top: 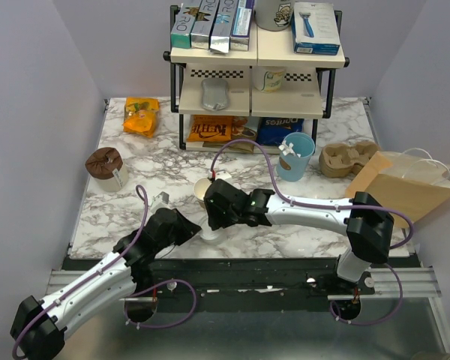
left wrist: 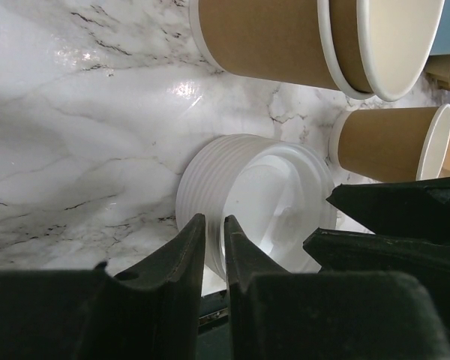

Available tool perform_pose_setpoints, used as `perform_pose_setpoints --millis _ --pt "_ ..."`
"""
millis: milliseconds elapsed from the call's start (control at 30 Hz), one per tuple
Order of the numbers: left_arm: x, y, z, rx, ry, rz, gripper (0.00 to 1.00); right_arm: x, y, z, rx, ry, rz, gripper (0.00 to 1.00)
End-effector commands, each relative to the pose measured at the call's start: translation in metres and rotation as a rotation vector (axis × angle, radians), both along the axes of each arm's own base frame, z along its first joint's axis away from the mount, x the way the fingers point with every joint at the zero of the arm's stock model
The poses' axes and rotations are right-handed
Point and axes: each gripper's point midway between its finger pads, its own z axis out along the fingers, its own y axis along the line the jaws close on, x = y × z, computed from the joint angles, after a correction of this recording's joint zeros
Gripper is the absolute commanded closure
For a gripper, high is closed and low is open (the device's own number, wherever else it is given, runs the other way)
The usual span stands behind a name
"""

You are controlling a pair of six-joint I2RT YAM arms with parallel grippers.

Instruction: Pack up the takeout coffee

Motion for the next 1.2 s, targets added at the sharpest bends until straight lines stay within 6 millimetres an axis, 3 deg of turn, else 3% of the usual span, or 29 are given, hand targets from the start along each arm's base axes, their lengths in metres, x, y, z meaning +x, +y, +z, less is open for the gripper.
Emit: perform_pose_setpoints --millis 0,233,567,1167 --pt "-0.002 -0.004 -0.001 -0.019 0.009 -0.016 0.77 0.002 -0.003 0.005 -0.018 -0.018 -0.016 0.42" --pt "-0.002 -0.002 -0.004 -0.005 0.016 -0.014 0.79 0.006 -0.002 0.018 0.023 -0.05 -0.026 0.42" --pt "-0.003 -0.003 -0.004 -0.002 0.02 -0.022 0.82 0.01 -0.013 0.005 -0.034 -0.05 -0.075 0.41" --pt "-0.002 -0.005 -0.003 -0.007 0.015 -0.033 0.82 -0.011 0.009 0.008 0.047 0.032 0.051 0.43"
